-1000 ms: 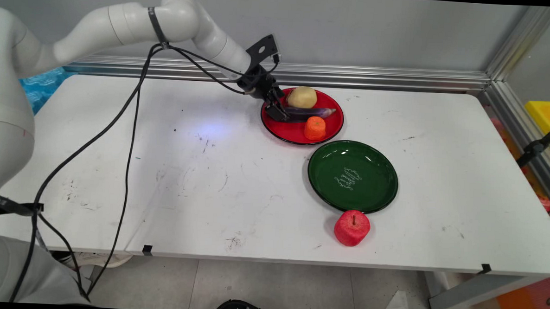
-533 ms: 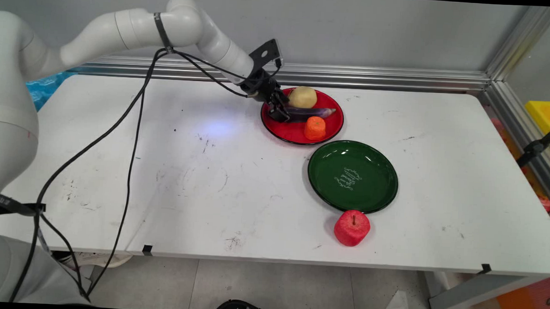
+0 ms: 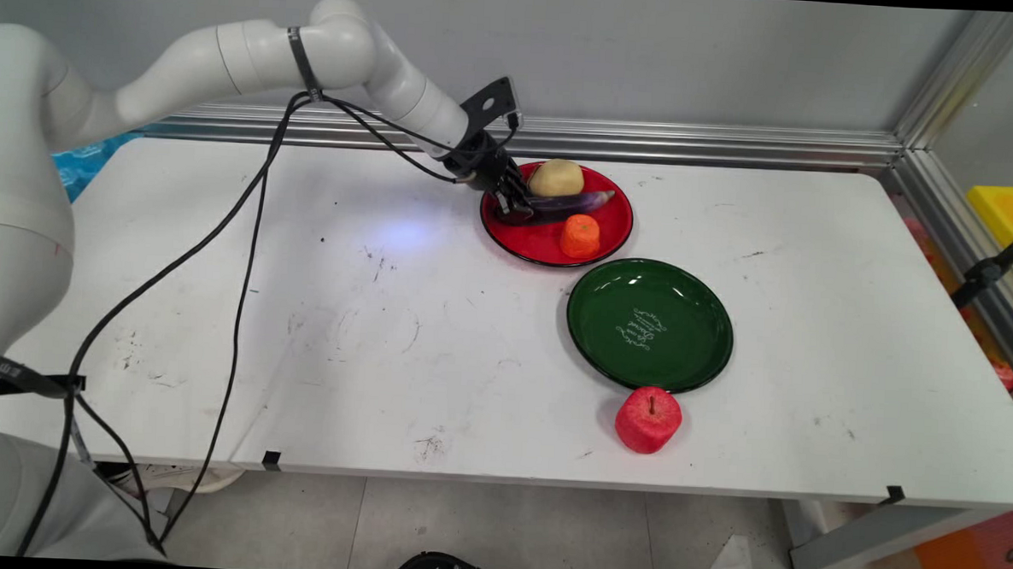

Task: Place the picked object on the table

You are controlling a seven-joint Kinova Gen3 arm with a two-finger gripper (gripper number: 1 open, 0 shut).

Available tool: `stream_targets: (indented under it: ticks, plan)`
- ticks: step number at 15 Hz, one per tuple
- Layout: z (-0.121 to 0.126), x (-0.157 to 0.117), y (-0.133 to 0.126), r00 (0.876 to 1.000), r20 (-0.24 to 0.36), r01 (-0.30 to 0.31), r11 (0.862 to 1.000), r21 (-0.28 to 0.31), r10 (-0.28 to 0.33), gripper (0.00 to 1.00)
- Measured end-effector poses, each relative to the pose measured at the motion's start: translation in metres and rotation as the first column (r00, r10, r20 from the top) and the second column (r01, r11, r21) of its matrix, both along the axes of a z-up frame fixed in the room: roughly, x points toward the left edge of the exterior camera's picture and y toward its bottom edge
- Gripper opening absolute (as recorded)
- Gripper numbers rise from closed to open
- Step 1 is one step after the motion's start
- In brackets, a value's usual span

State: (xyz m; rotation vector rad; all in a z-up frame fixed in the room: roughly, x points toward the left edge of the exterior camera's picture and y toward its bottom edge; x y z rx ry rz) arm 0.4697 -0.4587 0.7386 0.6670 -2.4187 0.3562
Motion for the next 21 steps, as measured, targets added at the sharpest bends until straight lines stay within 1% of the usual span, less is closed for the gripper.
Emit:
stream_targets:
  ticks: [2,5,9,12,16,21]
  plan:
    - [0.002,-0.002,0.0,1.0,0.003,0.006,1.0,0.003,-0.006,0.0]
    - [0.013,-0.009,0.0,1.0,-0.006,0.005,1.0,0.005,-0.005,0.0]
    - [0.037,-0.022,0.004,1.0,-0.024,-0.004,1.0,0.014,0.004,0.0]
    - [0.057,-0.028,0.014,1.0,-0.02,-0.014,0.999,0.031,0.015,0.0]
    - [0.08,-0.032,0.039,1.0,-0.001,-0.025,0.996,0.082,0.025,0.0]
    - [0.096,-0.03,0.089,0.999,0.036,-0.026,0.986,0.166,0.021,0.0]
